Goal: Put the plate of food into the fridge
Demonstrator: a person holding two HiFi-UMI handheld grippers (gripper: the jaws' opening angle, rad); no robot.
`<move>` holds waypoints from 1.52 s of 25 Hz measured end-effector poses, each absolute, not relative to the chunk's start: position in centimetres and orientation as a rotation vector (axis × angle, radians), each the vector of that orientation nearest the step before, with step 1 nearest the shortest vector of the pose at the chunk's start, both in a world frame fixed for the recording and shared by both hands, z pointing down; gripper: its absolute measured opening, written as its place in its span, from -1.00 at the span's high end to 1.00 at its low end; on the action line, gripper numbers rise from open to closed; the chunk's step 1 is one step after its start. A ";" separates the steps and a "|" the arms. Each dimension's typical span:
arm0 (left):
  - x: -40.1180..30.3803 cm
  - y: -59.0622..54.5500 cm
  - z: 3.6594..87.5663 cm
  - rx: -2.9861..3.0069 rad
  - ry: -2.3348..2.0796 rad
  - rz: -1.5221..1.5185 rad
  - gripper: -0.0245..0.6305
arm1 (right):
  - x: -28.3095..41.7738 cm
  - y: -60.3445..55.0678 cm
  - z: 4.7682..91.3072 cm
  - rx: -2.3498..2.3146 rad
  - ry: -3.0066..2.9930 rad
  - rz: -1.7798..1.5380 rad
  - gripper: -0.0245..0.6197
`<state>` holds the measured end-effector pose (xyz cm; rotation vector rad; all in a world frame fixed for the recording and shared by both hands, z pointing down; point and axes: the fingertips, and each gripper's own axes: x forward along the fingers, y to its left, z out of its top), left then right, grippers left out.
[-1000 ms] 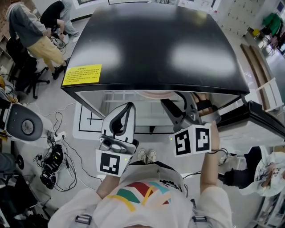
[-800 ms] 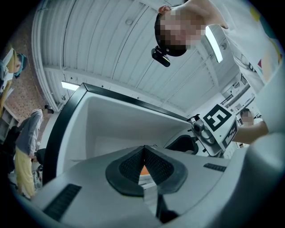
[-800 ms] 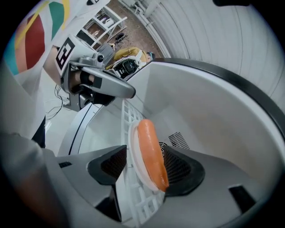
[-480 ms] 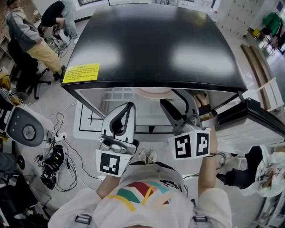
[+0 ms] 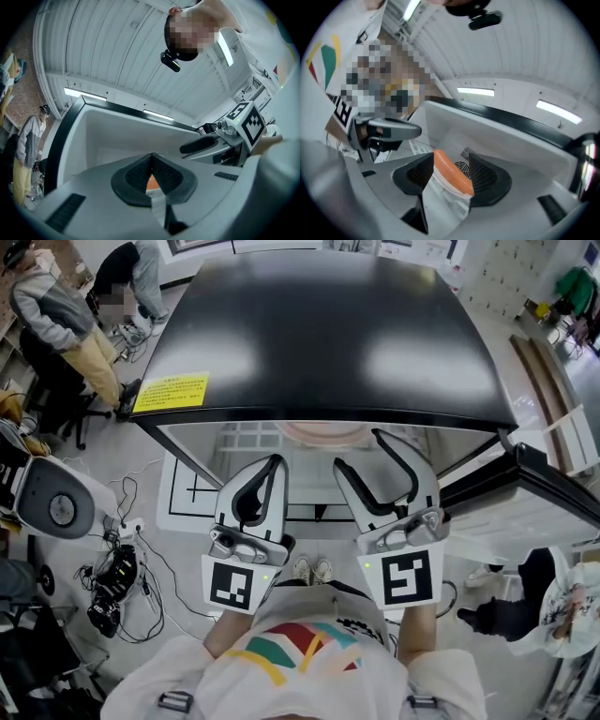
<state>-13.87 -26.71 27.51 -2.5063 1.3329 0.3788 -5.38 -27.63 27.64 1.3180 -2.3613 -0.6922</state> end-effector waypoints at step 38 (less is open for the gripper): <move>-13.5 -26.9 28.0 -2.505 1.351 0.332 0.91 | -1.4 -25.3 30.5 1.713 -2.692 -0.207 0.92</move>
